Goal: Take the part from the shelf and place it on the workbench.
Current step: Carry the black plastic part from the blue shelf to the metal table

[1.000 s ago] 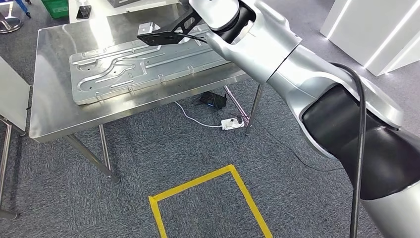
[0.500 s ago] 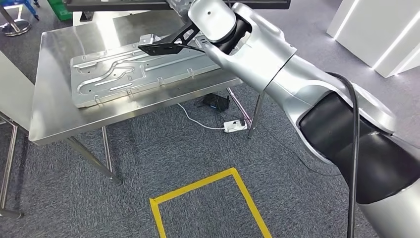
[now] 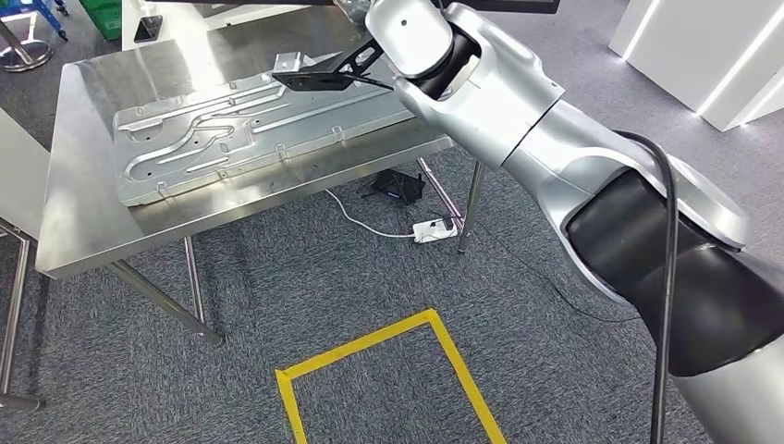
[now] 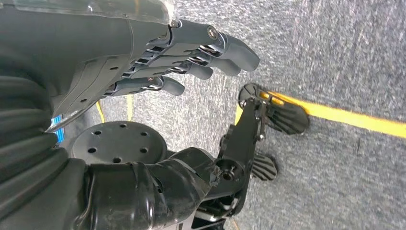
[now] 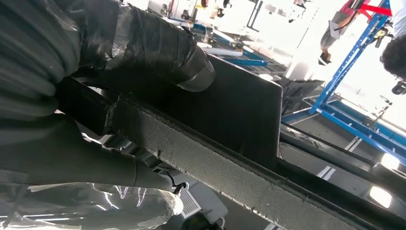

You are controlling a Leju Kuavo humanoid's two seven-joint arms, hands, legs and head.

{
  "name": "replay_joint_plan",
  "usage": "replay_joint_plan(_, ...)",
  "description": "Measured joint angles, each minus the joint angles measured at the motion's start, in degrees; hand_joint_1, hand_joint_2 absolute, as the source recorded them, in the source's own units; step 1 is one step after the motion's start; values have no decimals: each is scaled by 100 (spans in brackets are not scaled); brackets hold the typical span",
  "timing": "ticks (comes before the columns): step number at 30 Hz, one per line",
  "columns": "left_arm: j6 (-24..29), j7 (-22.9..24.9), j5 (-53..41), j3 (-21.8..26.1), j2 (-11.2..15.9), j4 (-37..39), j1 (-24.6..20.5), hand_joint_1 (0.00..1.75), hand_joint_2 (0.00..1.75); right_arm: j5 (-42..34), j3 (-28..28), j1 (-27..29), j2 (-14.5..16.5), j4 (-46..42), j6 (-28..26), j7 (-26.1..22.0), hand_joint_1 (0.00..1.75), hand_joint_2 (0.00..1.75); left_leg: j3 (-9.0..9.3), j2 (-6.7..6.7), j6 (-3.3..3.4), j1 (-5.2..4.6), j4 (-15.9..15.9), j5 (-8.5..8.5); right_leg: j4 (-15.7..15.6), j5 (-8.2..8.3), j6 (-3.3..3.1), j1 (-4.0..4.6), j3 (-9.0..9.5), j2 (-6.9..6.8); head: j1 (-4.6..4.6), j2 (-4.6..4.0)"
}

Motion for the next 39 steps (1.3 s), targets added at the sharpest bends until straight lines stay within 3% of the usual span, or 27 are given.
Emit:
replay_joint_plan(2,0,7,-1,0,-3,0,1,0,175,19,-1,1,-13,-7,1,-1,175,175,1,0,-112,12,-9,-7,1,-2,-2,4,-1,-5,1,0)
replay_joint_plan(5,0,10,-1,0,-5,0,1,0,175,31,-1,1,-17,-11,4,-1,175,175,-3,0,-164,16,-9,-14,-4,-2,-2,4,2,-11,3,0)
replay_joint_plan(14,-5,-3,-44,0,-5,0,0,0,175,-17,-11,7,-29,-42,-44,46,175,175,-11,-5,-168,12,9,-21,-46,3,6,2,34,-29,3,0)
replay_joint_plan(19,-49,-19,-97,0,-8,0,0,0,175,-605,-283,107,-108,-131,-345,263,175,175,-13,-6,-167,12,17,-26,-54,4,7,1,39,-31,3,0)
replay_joint_plan(25,26,9,-82,0,-19,0,4,0,175,-669,-648,176,-194,-196,532,483,175,175,-13,-9,-156,12,22,-34,-55,2,11,2,48,-35,4,0)
replay_joint_plan(39,40,2,-55,0,-22,0,-4,0,175,-609,-822,171,-207,-183,660,520,175,175,-16,-12,-153,11,24,-37,-56,3,18,0,47,-34,3,0)
